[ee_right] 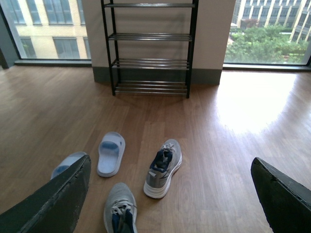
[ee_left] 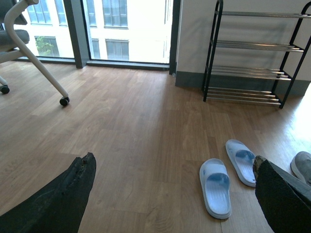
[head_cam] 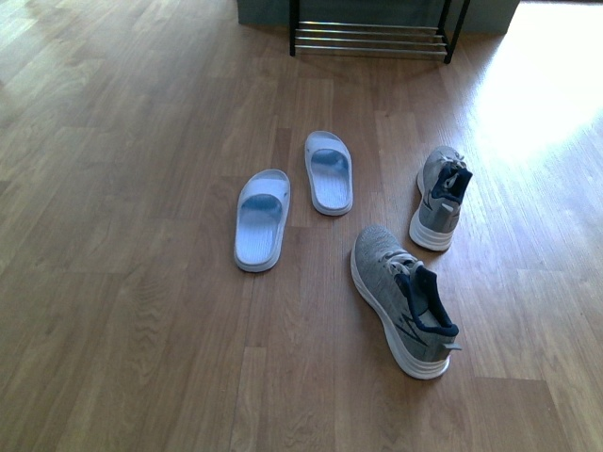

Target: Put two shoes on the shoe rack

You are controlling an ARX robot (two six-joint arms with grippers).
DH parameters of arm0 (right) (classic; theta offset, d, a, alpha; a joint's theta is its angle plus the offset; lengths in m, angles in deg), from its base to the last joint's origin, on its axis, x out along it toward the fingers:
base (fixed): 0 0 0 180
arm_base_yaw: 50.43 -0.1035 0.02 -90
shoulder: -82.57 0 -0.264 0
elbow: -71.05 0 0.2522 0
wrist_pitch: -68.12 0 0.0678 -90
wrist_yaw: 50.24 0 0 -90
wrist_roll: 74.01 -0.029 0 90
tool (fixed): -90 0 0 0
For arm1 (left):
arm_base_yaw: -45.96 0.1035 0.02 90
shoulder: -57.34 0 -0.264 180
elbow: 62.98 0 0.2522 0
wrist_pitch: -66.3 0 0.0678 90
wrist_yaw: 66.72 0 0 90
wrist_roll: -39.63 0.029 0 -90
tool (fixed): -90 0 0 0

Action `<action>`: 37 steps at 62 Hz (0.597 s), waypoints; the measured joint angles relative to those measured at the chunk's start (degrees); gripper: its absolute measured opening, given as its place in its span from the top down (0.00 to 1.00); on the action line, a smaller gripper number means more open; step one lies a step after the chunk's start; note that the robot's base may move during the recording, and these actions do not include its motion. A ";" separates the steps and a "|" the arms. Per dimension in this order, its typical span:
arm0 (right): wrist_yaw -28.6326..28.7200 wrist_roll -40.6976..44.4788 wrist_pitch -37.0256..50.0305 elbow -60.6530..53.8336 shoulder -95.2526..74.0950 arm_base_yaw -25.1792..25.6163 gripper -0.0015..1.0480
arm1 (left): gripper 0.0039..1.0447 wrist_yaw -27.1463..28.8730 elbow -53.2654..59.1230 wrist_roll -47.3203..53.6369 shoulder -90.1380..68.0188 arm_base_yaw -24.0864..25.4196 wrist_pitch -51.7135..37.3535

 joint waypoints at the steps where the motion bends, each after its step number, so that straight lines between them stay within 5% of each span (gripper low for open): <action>1: 0.00 0.02 0.00 0.00 0.00 0.00 0.09 | 0.09 0.00 0.00 0.00 0.00 0.00 0.00; 37: 0.00 0.02 0.00 0.00 0.00 0.00 0.09 | 0.09 0.00 0.00 0.00 0.00 0.00 0.00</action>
